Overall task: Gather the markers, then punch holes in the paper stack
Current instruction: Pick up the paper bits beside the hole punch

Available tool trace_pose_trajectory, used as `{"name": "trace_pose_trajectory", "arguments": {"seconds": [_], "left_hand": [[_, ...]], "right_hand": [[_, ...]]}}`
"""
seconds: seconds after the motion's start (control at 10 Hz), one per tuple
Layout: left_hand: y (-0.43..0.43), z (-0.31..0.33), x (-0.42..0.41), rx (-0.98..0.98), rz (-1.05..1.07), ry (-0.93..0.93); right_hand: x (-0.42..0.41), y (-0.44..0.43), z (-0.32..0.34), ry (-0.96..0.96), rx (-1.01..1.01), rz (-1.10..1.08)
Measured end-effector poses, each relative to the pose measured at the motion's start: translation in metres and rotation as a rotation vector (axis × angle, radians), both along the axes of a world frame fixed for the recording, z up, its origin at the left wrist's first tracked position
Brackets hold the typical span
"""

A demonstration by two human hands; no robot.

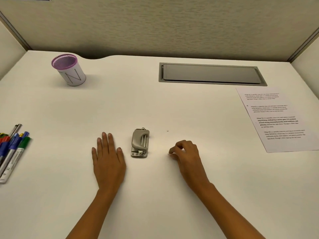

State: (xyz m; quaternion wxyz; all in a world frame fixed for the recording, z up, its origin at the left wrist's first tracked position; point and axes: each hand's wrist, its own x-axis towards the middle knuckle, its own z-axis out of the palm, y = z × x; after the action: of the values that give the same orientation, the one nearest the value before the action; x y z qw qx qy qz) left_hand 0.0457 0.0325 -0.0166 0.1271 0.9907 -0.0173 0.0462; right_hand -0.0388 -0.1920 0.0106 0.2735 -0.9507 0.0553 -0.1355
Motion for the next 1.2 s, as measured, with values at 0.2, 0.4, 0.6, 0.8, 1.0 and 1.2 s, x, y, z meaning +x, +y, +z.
{"name": "trace_pose_trajectory", "arguments": {"seconds": [0.2, 0.4, 0.6, 0.8, 1.0, 1.2], "left_hand": [[0.000, 0.001, -0.001, -0.008, 0.009, -0.008], [0.000, 0.001, 0.000, -0.007, 0.010, -0.005], [0.001, 0.001, 0.000, -0.009, 0.013, -0.006], [0.001, 0.001, 0.001, -0.010, 0.011, -0.011], [0.001, 0.001, 0.000, -0.009, 0.013, -0.008], [0.000, 0.003, 0.000, -0.011, 0.008, -0.003]], "right_hand": [[0.018, -0.010, 0.006, -0.001, -0.315, 0.196], [0.030, -0.013, 0.013, -0.041, -0.433, 0.302], [0.033, -0.008, 0.014, -0.041, -0.439, 0.266], [0.030, 0.002, 0.013, -0.071, -0.492, 0.161], [0.027, 0.008, 0.009, -0.043, -0.538, 0.117], [0.023, 0.009, 0.013, 0.021, -0.412, 0.054]]}}
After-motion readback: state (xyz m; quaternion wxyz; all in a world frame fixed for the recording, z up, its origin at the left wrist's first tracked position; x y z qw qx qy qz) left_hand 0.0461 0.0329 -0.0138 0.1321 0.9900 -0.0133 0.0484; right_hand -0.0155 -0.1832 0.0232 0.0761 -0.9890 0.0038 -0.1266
